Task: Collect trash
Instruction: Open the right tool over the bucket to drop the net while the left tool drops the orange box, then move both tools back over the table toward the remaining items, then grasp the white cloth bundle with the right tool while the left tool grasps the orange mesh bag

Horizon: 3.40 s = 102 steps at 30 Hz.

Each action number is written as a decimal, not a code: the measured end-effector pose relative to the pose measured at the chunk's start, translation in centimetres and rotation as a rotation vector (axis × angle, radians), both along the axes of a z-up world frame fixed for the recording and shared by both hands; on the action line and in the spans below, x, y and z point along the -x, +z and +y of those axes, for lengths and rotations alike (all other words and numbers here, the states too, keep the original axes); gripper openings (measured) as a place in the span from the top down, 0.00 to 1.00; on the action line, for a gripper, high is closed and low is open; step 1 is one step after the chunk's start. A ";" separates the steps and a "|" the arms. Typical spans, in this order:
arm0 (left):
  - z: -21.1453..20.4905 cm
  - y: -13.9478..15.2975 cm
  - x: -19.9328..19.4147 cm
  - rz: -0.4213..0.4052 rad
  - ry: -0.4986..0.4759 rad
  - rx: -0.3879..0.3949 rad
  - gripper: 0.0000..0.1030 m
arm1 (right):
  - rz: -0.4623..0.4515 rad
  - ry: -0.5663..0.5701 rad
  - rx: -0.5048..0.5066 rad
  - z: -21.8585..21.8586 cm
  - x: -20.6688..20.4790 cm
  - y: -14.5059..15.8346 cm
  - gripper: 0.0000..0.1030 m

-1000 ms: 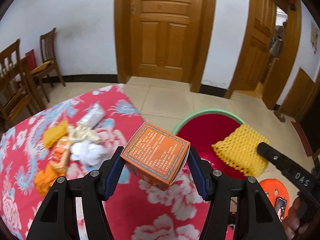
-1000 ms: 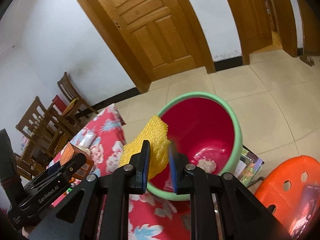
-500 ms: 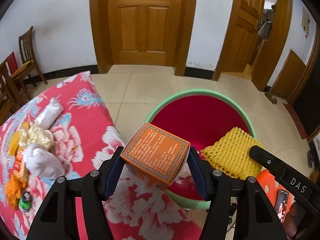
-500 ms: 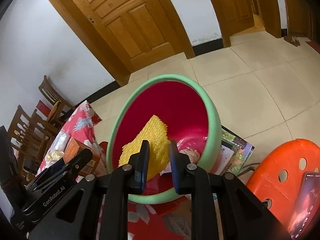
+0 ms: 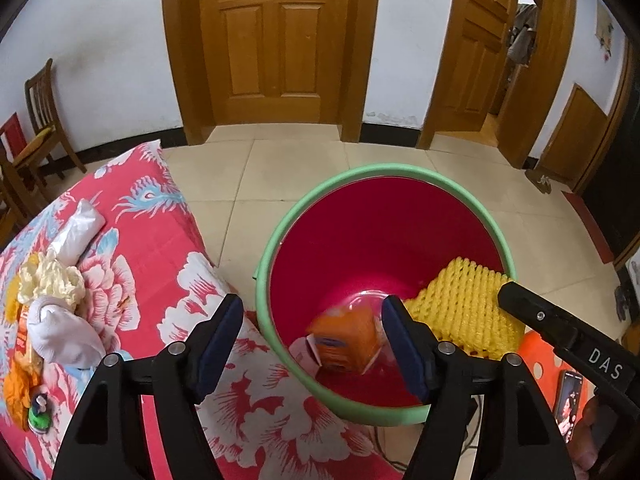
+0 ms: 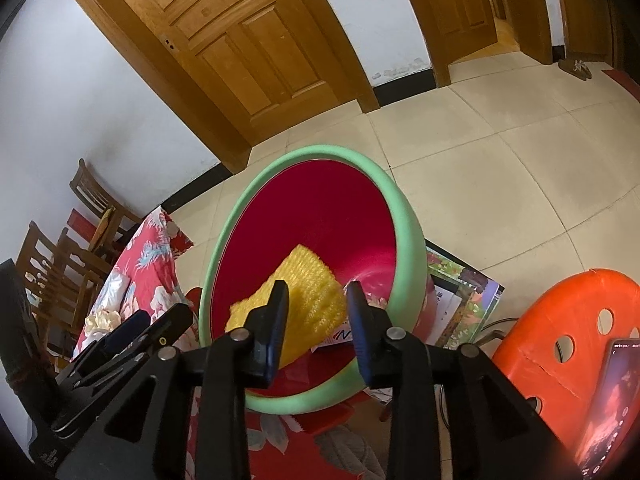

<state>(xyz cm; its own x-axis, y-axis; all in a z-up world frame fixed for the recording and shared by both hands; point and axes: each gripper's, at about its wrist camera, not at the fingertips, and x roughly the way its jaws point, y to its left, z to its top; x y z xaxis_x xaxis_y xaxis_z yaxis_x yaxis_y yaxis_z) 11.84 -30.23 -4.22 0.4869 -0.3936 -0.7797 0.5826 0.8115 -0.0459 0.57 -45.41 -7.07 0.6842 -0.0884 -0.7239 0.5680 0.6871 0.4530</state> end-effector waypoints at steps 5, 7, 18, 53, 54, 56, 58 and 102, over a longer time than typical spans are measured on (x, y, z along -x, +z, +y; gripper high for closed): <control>0.4 0.3 0.1 0.002 0.012 0.004 0.29 | -0.005 -0.005 -0.008 -0.1 0.2 0.1 0.61; 0.7 0.5 0.2 0.001 0.017 0.007 0.29 | -0.008 -0.003 -0.006 0.0 0.2 0.2 0.61; 3.5 2.2 1.3 -0.012 0.060 0.037 0.29 | -0.047 0.034 0.012 1.7 0.6 2.1 0.58; 20.3 5.1 1.0 -0.073 0.400 0.088 0.29 | -0.089 0.331 0.077 13.9 -3.4 5.4 0.51; 20.8 5.1 1.0 -0.073 0.409 0.091 0.29 | -0.088 0.338 0.077 14.2 -3.5 5.5 0.51; 21.6 5.0 0.9 -0.074 0.426 0.093 0.29 | -0.084 0.351 0.078 14.7 -3.9 5.4 0.51; 22.3 5.0 0.9 -0.075 0.440 0.094 0.29 | -0.081 0.364 0.081 15.3 -4.2 5.5 0.51; 30.0 -0.9 -3.7 0.054 0.618 0.048 0.29 | 0.016 0.637 0.171 25.2 -15.1 2.7 0.47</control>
<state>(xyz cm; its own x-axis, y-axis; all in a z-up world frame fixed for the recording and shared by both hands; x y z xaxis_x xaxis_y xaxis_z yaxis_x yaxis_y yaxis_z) 15.54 -0.21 -5.08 0.5964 -0.0868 -0.7979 0.0013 0.9942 -0.1072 15.65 -20.26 -4.34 0.6301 0.2158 -0.7459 0.0321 0.9525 0.3027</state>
